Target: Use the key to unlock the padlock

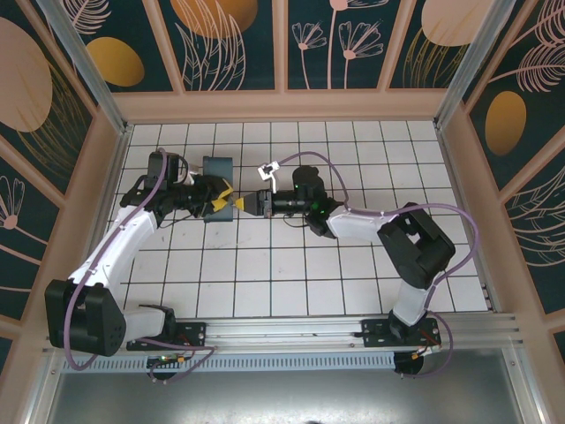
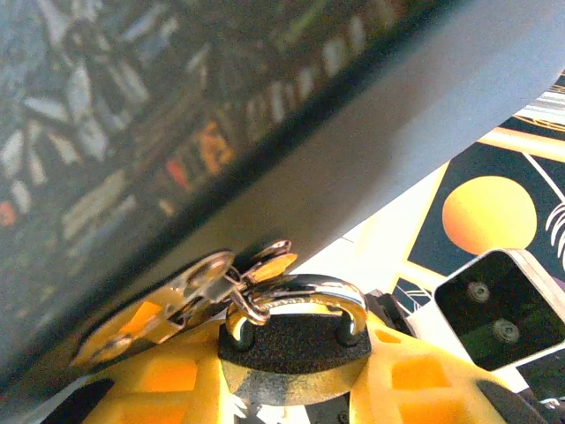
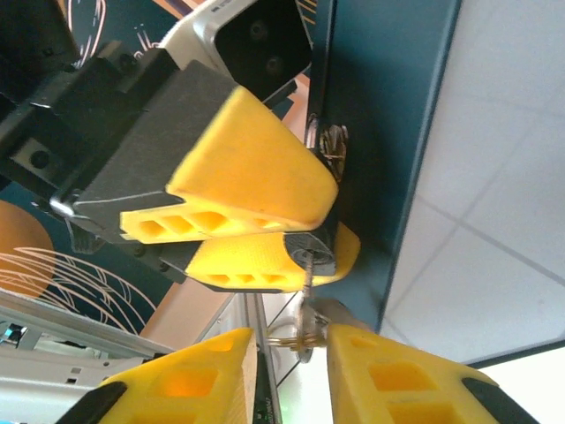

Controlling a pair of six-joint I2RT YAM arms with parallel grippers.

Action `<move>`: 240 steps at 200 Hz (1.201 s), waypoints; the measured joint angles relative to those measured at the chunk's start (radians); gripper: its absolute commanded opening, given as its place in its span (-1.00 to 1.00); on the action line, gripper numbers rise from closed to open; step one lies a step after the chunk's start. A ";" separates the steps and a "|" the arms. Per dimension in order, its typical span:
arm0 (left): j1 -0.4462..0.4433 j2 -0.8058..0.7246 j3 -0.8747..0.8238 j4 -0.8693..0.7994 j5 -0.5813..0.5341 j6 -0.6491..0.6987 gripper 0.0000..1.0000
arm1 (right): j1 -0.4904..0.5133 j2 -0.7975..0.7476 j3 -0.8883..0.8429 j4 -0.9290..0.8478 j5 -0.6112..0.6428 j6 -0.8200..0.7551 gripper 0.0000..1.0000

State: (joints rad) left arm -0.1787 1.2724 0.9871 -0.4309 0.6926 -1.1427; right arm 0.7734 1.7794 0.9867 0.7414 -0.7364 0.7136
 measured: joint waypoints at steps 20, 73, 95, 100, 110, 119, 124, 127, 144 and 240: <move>0.000 0.000 0.000 0.000 0.003 0.000 -0.82 | -0.001 0.000 0.000 0.000 0.008 0.000 -0.43; 0.000 -0.001 0.000 0.000 0.006 -0.008 -0.81 | -0.001 0.000 0.000 0.002 0.014 0.010 -0.64; 0.000 -0.007 0.000 -0.001 0.004 -0.009 -0.81 | -0.001 0.007 0.000 0.006 0.015 0.013 -0.86; 0.000 -0.007 0.000 -0.001 0.002 -0.010 -0.82 | -0.001 0.009 0.000 0.011 0.016 0.018 -0.91; 0.003 -0.007 0.000 0.000 0.001 -0.010 -0.82 | -0.001 0.010 0.002 0.015 0.019 0.019 -1.00; 0.004 -0.008 0.000 0.000 -0.002 -0.011 -0.82 | -0.001 0.010 0.002 0.014 0.023 0.017 -1.00; 0.004 -0.008 0.000 -0.001 -0.003 -0.011 -0.82 | 0.000 0.010 0.004 0.011 0.025 0.016 -1.00; 0.004 -0.008 0.000 -0.001 -0.004 -0.011 -0.82 | 0.000 0.010 0.005 0.011 0.025 0.015 -1.00; 0.006 -0.008 0.000 -0.001 -0.006 -0.010 -0.82 | 0.000 0.013 0.013 0.003 0.029 0.006 -1.00; 0.020 -0.022 0.002 -0.006 -0.046 0.013 -0.84 | 0.008 0.072 0.130 -0.061 0.022 -0.046 -1.00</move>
State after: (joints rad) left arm -0.1585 1.2507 0.9890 -0.4366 0.6468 -1.1297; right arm 0.7811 1.8515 1.1168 0.6804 -0.7143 0.6674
